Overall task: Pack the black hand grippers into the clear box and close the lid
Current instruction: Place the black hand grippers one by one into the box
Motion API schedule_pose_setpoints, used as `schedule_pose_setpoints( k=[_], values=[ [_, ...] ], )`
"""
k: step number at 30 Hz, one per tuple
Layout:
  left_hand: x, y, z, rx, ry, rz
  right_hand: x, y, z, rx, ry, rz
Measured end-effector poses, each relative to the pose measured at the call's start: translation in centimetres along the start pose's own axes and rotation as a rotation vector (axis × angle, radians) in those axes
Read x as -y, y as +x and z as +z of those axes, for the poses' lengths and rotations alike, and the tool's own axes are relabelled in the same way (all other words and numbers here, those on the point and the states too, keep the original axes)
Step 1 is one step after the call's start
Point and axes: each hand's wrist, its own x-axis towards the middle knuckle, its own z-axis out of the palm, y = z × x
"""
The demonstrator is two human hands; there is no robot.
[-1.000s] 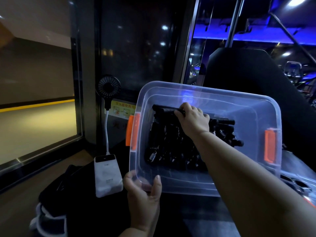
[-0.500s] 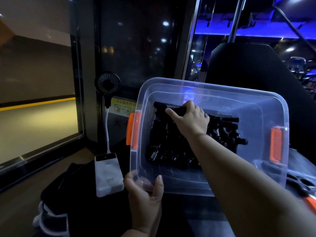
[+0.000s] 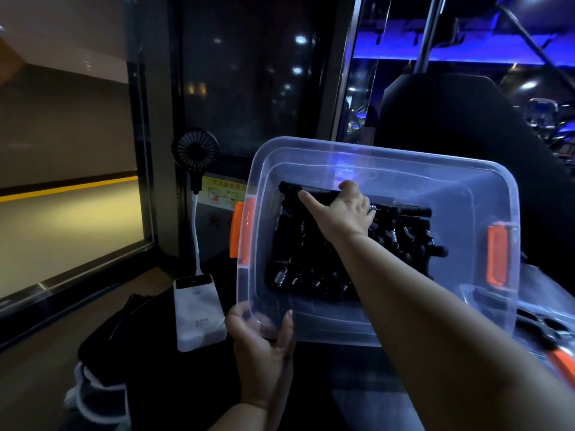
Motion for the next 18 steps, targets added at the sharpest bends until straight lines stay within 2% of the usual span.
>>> schedule_pose_setpoints(
  k=[11,15,18],
  values=[
    [-1.1,0.0,0.1,0.002,0.031,-0.01,-2.7,-1.1,-4.2,0.02,0.003,-0.016],
    [-1.3,-0.1,0.2,-0.015,0.051,-0.033,-4.4,-2.4,-5.8,-0.014,0.052,-0.11],
    [-1.3,-0.2,0.3,-0.026,0.088,-0.031,-6.5,-3.9,-7.2,-0.019,0.003,-0.138]
  ],
)
